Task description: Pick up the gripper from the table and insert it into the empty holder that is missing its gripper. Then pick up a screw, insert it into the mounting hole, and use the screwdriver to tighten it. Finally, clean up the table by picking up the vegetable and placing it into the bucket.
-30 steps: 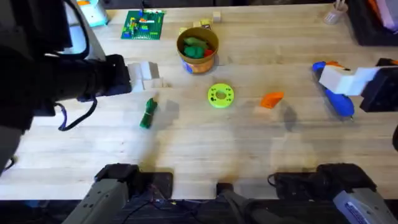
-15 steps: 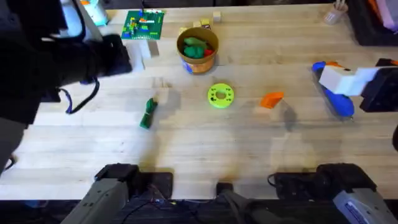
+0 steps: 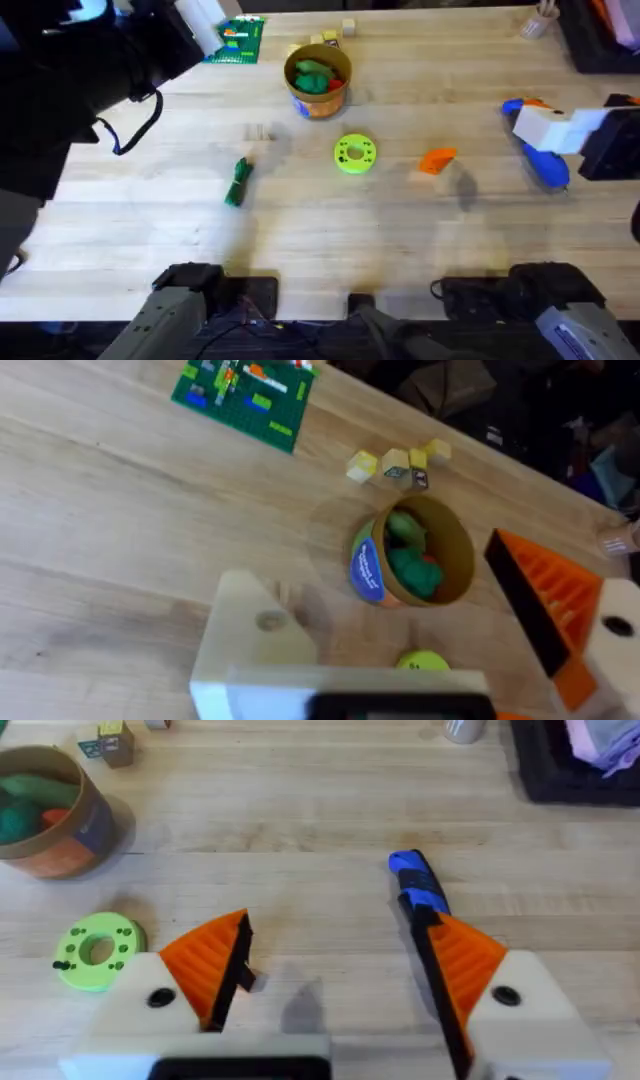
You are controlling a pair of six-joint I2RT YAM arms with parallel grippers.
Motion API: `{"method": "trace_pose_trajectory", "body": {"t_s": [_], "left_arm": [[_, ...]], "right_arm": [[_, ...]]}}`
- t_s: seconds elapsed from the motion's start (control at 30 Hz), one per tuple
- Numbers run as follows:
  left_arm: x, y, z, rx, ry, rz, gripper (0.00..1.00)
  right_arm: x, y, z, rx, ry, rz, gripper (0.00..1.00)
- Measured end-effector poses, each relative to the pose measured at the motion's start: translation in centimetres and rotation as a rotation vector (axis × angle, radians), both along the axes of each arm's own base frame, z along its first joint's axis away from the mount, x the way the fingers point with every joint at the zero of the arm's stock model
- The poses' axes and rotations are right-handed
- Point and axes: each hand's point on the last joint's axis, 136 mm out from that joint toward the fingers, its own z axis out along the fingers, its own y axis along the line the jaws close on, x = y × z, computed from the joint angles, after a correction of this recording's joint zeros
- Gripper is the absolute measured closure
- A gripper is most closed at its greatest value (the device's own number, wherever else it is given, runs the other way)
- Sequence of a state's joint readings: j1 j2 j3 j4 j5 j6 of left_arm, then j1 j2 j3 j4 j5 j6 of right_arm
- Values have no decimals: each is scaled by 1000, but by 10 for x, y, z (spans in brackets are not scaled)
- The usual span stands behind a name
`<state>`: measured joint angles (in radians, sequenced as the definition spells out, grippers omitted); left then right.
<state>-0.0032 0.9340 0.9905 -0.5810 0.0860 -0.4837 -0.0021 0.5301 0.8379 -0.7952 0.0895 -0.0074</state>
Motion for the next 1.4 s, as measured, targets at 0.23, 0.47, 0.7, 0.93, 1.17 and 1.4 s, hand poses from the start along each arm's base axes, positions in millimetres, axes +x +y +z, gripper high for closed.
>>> {"method": "trace_pose_trajectory", "body": {"t_s": [0.23,0.47,0.7,0.93,1.17,1.4], "left_arm": [[-2,0,-4,-19,19,12,8],[19,-21,39,126,-198,-136,8],[16,-60,40,293,-405,-311,8],[-31,-82,-6,340,-547,-430,8],[-74,-89,-47,292,-600,-499,7],[-92,-92,-73,258,-644,-526,8]], "right_arm": [[0,0,0,0,0,0,10],[0,0,0,0,0,0,10],[0,0,0,0,1,0,10],[0,0,0,0,1,0,9],[0,0,0,0,1,0,10],[0,0,0,0,1,0,10]]}}
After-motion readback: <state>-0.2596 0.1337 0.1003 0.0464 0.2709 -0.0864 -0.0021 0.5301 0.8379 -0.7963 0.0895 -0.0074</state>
